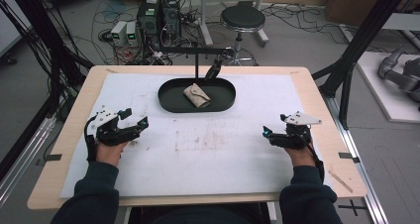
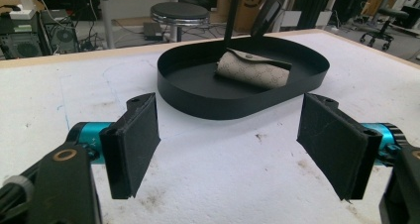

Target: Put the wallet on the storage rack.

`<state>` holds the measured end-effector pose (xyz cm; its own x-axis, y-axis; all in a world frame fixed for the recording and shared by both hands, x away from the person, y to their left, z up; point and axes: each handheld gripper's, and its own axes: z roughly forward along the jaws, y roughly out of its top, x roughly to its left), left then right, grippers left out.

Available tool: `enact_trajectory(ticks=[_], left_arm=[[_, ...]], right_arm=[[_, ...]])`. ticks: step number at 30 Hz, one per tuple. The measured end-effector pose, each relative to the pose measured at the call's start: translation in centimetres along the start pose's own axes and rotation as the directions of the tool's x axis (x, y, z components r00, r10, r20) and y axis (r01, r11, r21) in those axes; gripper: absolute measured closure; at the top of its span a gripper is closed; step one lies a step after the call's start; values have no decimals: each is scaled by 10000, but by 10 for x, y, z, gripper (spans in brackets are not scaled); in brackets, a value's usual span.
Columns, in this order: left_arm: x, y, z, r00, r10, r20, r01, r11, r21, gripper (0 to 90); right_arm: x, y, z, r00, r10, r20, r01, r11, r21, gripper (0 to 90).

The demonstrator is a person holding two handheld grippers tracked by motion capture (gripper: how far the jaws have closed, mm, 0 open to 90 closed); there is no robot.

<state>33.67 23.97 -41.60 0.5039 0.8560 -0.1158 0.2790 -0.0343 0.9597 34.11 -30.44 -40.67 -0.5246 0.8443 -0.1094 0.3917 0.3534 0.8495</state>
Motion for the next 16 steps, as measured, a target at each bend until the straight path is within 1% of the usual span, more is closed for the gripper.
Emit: enact_trajectory(ticks=[3,16], left_arm=[[0,0,0,10000,3,1,-3,10000,4,238],[-1,0,1,10000,7,39,-7,10000,51,238]], right_arm=[[0,0,0,10000,-57,-3,57,10000,-31,205],[0,0,-1,10000,46,12,-46,10000,-30,205]])
